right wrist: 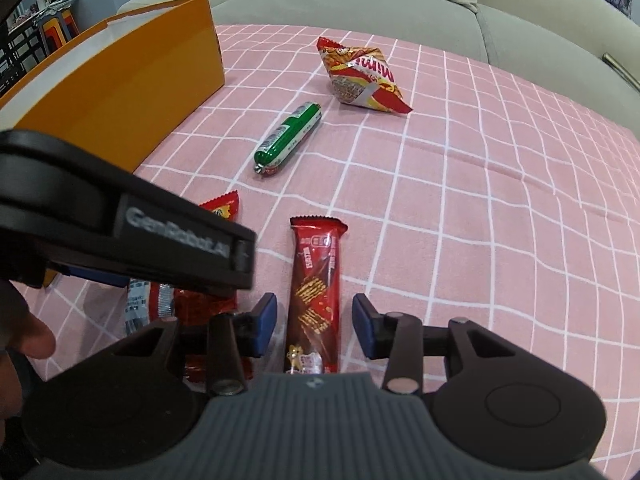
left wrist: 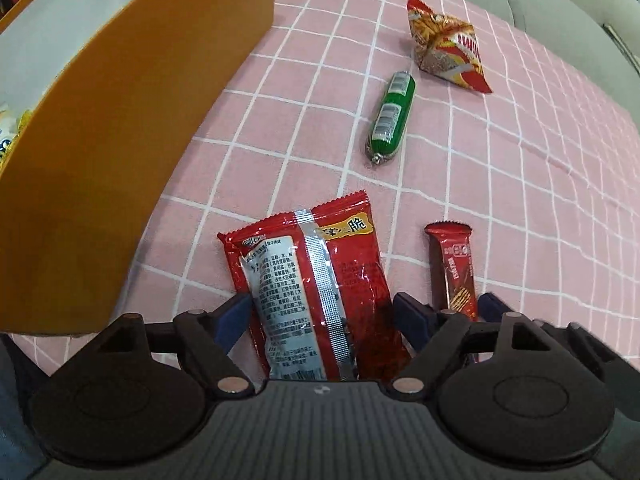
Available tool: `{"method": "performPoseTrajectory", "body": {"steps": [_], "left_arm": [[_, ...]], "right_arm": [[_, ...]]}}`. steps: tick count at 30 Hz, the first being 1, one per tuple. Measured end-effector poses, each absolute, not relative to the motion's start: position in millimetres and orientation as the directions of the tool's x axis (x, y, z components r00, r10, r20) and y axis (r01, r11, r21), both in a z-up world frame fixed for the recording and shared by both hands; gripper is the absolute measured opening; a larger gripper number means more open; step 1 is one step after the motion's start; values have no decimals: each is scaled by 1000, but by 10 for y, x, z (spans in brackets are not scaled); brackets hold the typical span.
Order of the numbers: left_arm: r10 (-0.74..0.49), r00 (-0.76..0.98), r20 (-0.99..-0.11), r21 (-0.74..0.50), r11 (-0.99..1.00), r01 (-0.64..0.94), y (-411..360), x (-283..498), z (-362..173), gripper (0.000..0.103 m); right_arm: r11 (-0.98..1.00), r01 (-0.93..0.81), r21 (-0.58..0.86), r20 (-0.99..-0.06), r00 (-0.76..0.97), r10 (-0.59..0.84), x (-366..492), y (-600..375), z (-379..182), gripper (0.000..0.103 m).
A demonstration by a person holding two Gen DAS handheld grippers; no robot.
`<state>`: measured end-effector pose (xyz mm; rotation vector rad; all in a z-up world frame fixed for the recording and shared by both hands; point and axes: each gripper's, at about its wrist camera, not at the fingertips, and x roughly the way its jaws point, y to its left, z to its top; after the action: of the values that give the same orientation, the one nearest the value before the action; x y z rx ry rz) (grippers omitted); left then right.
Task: Organize snacks
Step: 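Lift both held snacks and carry them over the orange box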
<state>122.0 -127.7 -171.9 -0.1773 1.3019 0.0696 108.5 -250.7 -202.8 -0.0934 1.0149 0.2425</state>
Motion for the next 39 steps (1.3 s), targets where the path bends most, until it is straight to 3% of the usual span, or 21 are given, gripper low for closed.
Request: {"method": "performPoseTrajectory", "body": {"steps": [7,10,17,39], "left_arm": [[-33,271,-962,-60,994,-93,-1312,1215,-1760,94],[-38,273,-961,-59,996,-69,-1319,1209,-1751,85],[-59,276,-959,-69,997,-27,-1302,1198,-1722,82],[-122,409,-904,-103,992,69,-1046,939,-941,82]], "right_arm": [[963,-270,6,-837,525,152,1061,-2494,-2044,39],[964,-265,5,-832,533,151,1049,-2502,-2051,38],[963,-270,-6,-836,530,143,1031,-2496,-2033,21],[969,-228,97,-806,553,211,792,-2491,-1441,20]]}}
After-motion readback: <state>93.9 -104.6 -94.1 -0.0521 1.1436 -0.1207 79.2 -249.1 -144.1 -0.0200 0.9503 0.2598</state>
